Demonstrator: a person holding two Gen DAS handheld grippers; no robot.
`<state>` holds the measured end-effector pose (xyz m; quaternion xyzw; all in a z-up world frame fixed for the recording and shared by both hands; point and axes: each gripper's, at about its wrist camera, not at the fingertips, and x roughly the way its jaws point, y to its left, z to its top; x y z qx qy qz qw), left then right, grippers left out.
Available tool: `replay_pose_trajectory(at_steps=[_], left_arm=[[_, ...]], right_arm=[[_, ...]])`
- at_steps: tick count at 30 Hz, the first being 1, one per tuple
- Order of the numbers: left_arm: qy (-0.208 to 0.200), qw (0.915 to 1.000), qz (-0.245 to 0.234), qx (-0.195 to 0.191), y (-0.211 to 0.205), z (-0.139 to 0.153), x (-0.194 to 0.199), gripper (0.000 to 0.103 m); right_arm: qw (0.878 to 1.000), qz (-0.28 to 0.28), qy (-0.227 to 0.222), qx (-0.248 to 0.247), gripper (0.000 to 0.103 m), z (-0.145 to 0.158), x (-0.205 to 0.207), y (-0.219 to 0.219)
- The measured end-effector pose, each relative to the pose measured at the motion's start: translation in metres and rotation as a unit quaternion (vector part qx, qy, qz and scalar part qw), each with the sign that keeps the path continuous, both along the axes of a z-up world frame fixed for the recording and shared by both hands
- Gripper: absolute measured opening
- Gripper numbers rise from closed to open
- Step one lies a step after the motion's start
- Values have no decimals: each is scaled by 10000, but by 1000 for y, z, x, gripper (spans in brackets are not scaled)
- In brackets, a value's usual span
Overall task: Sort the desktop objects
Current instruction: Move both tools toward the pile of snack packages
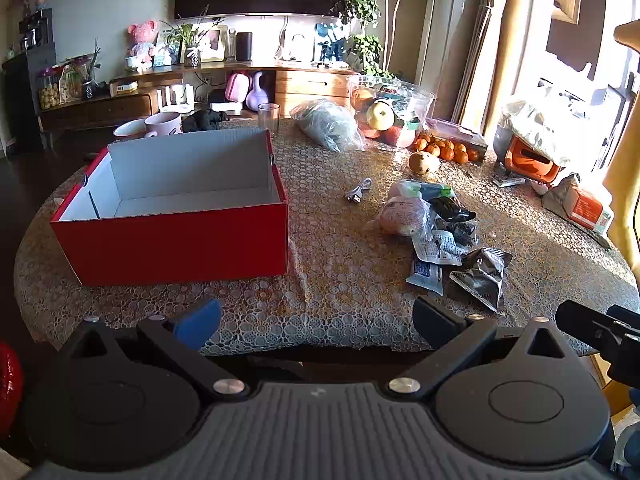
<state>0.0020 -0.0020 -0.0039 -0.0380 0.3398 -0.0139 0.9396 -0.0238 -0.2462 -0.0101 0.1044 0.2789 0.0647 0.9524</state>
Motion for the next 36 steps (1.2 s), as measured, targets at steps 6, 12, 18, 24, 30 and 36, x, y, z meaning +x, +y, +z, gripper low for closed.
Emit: replay_pose_trajectory(at_steps=[6, 12, 18, 24, 30, 36], left_arm=[[-128, 9999, -57, -33, -1, 3, 0, 103], [-186, 9995, -213, -154, 1, 5, 5, 103], [-285, 9986, -456, 2, -10, 6, 11, 103], [-400, 9959, -629, 519, -30, 5, 20, 103], [-383, 9950, -865, 317, -38, -3, 45, 103], [-425, 9897, -1337, 272, -60, -15, 67, 103]], right_arm=[[9999, 66, 24, 84, 103, -1, 1, -1], [9996, 253, -25, 90, 103, -1, 3, -1], [9989, 453, -50, 117, 103, -3, 9, -1], [9974, 451, -381, -406, 103, -1, 15, 2], [9983, 102, -198, -539, 102, -12, 43, -16], [9974, 1, -67, -720, 102, -26, 69, -23]])
